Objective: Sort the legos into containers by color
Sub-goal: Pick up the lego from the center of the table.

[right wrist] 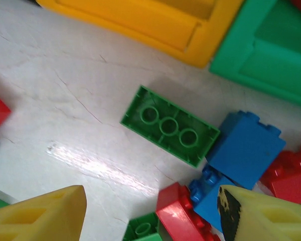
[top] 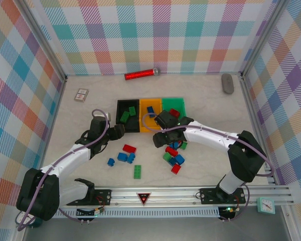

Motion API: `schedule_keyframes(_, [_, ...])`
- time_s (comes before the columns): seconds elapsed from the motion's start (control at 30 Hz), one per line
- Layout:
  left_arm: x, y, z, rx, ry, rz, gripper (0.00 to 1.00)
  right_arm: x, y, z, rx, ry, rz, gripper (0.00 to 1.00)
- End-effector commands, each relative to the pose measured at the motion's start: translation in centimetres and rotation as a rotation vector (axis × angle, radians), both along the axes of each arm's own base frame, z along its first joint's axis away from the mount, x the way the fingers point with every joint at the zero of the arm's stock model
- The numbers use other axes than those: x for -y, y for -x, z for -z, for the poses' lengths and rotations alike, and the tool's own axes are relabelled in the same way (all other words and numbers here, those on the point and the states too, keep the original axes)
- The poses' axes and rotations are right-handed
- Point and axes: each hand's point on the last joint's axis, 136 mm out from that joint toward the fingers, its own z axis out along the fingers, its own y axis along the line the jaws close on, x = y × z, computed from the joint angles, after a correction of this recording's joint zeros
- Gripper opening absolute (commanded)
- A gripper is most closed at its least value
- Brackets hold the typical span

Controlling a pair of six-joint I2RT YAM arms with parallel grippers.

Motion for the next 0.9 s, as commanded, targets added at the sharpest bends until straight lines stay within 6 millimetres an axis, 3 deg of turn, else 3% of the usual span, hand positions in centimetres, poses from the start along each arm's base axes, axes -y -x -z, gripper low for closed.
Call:
schedule_keyframes(0.0, [0.1,-0.6,-0.9,0.02,0.021,-0.005,0.75,0.2,-0.3,0.5,0.0,0.029,-0.015,0.7])
schedule_keyframes(0.27, [-0.2,-0.5,-1.2,0.027,0.008,-0.014,0.75,-2.6,-1.8,1.2,0.03,0.046,-0.195,0.7])
schedule_keyframes(0.5, [-0.3,-0.4,-1.4,0.032,0.007,-0.017,0.75,-3.2,-2.6,1.6,0.043,0.1,-0.278,0.7])
schedule_keyframes(0.87, [-0.5,-0.3,-1.7,0.041,0.005,-0.023,0.75,-3.3,-3.2,4.8,0.006,0.177,-0.317,0.7])
